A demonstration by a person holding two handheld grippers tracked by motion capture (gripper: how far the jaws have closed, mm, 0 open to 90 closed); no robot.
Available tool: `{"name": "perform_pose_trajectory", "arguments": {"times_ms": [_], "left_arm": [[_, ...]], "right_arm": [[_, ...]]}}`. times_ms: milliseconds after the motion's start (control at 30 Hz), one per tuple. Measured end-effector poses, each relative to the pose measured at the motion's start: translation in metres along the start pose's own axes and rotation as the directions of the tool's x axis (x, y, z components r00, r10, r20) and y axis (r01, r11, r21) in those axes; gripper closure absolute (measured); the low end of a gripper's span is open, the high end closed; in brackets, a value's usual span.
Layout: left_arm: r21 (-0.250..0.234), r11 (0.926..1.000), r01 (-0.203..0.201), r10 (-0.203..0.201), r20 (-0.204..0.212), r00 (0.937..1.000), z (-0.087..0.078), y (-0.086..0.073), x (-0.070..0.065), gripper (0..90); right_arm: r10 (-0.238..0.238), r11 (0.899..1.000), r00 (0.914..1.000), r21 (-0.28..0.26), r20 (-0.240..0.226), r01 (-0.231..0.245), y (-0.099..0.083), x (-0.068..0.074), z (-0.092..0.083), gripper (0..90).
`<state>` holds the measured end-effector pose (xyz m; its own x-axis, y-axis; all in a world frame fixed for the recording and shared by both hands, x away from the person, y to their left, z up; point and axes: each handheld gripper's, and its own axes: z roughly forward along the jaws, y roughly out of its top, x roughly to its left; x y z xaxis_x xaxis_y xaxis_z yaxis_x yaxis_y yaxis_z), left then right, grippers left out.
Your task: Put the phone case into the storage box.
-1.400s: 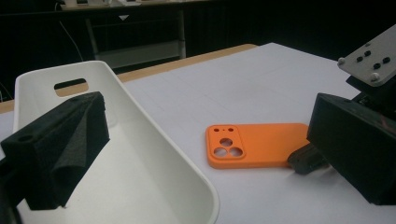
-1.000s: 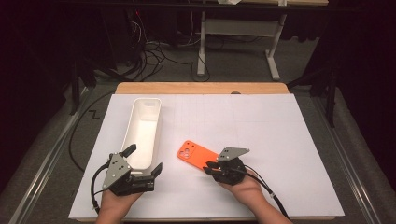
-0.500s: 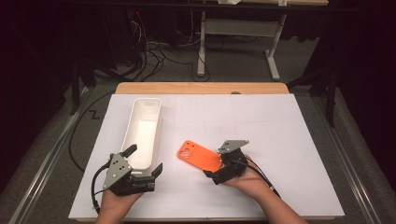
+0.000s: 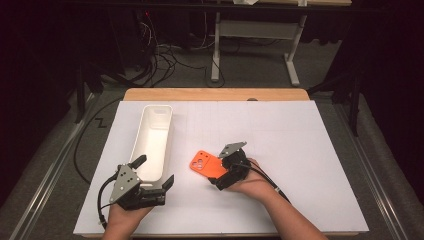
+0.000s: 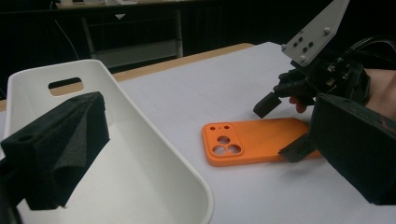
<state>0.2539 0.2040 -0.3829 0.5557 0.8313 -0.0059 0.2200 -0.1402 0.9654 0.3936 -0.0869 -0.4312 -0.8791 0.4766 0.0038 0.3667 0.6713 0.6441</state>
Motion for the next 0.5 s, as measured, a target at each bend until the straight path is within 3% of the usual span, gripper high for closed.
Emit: {"name": "perform_pose_trajectory", "arguments": {"times_ms": [100,267,500], "left_arm": [[-0.001,1.0000,0.002,-0.002,0.000,1.0000,0.000,0.000,0.000,0.1],[-0.004,1.0000,0.005,-0.005,0.000,1.0000,-0.001,0.000,0.001,0.1],[-0.007,0.9999,0.008,-0.008,0.001,1.0000,-0.001,0.000,0.001,0.1]], "right_arm": [[-0.007,1.000,1.0000,0.021,-0.001,0.007,0.003,0.001,0.003,1.7],[-0.059,0.995,0.9982,0.081,-0.011,0.059,0.010,0.000,0.011,4.9],[-0.063,0.992,0.9979,0.111,-0.015,0.064,0.017,0.001,0.014,6.6]]}}
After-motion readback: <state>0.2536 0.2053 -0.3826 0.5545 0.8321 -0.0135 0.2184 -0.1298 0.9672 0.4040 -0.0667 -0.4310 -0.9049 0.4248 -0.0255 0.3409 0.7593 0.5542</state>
